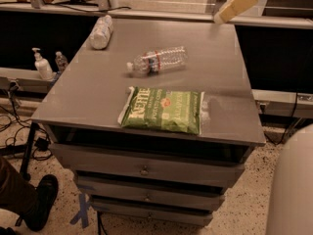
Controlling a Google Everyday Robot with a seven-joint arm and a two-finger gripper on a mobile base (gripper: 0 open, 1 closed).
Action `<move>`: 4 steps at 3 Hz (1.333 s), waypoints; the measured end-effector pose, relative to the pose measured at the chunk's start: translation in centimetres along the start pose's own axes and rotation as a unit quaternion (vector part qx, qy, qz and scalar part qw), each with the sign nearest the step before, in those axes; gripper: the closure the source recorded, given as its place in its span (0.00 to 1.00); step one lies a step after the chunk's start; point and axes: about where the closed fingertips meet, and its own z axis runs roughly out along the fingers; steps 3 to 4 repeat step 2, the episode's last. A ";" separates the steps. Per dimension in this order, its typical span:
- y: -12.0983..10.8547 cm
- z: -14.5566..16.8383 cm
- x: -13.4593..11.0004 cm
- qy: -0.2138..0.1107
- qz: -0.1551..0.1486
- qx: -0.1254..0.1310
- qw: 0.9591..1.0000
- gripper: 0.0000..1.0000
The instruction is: Knock water bottle over
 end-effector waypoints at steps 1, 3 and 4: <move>0.5 -3.1 1.9 -0.046 0.039 0.014 0.998 0.00; 0.7 -3.6 3.2 -0.046 0.050 0.015 0.998 0.00; 0.7 -3.6 3.2 -0.046 0.050 0.015 0.998 0.00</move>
Offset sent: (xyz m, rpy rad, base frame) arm -0.0190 -0.0249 0.0028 0.1036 -0.0121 -0.0290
